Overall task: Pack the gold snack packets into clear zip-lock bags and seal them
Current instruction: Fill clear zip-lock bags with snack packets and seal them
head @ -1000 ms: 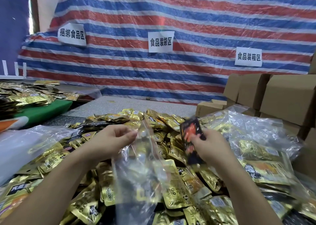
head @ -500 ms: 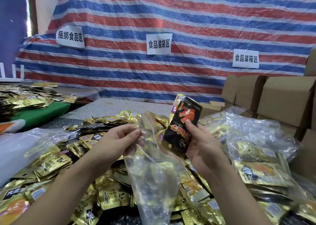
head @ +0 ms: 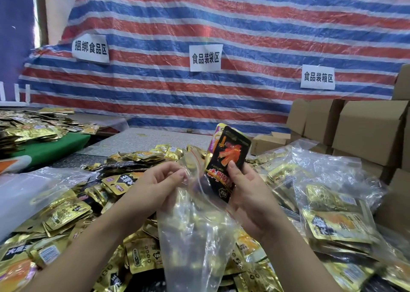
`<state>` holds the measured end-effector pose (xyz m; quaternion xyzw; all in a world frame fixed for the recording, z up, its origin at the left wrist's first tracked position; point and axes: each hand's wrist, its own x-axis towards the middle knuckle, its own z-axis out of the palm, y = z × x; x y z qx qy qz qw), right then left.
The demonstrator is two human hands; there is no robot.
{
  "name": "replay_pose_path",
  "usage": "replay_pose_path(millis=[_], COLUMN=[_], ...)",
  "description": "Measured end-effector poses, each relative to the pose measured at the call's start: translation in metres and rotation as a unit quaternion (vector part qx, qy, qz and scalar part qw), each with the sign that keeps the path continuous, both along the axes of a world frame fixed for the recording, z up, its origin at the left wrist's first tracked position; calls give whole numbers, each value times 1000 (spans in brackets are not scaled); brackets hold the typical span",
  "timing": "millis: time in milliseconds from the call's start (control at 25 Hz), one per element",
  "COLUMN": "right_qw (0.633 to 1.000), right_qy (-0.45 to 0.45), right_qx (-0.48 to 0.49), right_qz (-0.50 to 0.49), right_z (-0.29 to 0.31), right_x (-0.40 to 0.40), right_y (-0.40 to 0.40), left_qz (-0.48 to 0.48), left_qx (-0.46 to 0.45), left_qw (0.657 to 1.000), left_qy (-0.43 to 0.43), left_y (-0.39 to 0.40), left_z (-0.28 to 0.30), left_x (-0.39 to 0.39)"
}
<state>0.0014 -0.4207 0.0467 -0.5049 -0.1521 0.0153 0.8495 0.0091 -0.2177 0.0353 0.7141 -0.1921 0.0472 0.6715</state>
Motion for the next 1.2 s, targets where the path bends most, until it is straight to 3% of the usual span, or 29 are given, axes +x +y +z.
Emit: replay_pose_path(millis=[240,480,680,1000,1120,1200], right_qw=[992,946,936,911,871,837], right_qy=[-44,-143,-118,-89,-87,-115], right_qx=[-103,-288,-332,-403,-474,-532], right_qz=[-60,-40,6,5,97,58], right_z=[-2,4,9,17,18,20], right_x=[0,-6,-11,-16,-23,-23], right_y=[2,-7,-11,-20,-15,-12], left_qz=[-95,-21,-1,8,-21,11], left_qx=[108,34,-43,-54,-15,7], left_qw=[989,998,998,997,999,1000], left_qy=[37,53,42,53,24,-3], left_y=[7,6,-1,-2,-7,-12], left_z=[6,5,6,3,3,6], left_x=[-3,-1,-4,-2,-6,-7])
